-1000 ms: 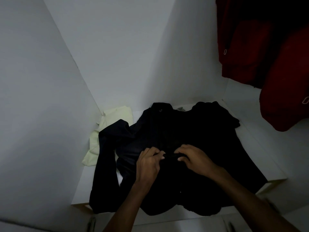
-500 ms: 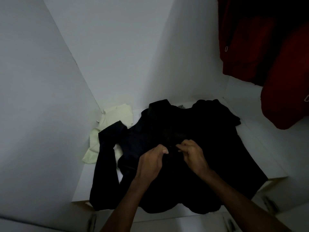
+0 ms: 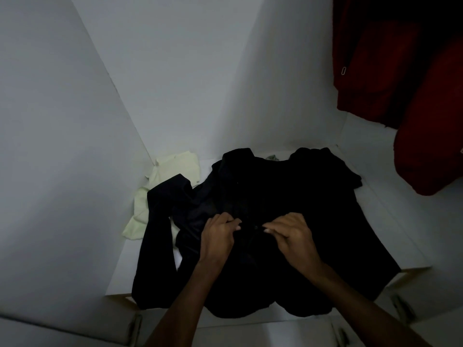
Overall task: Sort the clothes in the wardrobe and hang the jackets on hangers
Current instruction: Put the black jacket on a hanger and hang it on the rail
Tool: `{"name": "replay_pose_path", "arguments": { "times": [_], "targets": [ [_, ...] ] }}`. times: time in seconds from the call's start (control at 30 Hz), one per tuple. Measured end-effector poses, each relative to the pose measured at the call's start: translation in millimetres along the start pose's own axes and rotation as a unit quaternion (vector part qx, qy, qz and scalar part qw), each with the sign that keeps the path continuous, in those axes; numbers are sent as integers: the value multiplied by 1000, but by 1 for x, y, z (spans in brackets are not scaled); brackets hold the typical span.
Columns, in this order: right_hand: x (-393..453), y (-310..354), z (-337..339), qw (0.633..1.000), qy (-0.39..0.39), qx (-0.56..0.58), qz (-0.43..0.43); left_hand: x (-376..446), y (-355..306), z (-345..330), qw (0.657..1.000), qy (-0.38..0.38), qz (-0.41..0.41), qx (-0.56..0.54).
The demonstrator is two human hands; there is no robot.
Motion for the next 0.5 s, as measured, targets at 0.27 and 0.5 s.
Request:
{"name": "replay_pose_path", "arguments": {
  "times": [0.27, 0.5],
  "targets": [
    [27, -28, -7, 955, 222, 134, -147, -3, -2, -3, 999, -41, -2, -5],
    [22, -45, -51, 946, 314, 16, -76, 5, -5, 6, 998, -59, -21, -14]
  ]
}}
Point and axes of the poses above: each hand's wrist, its own x-axis towards the middle knuckle, its own z-axis out of the back of the hand, y = z × x, the point moved 7 cm from there along x, towards the middle knuckle, and after that the axes turned 15 degrees about z, right-handed, at the moved point
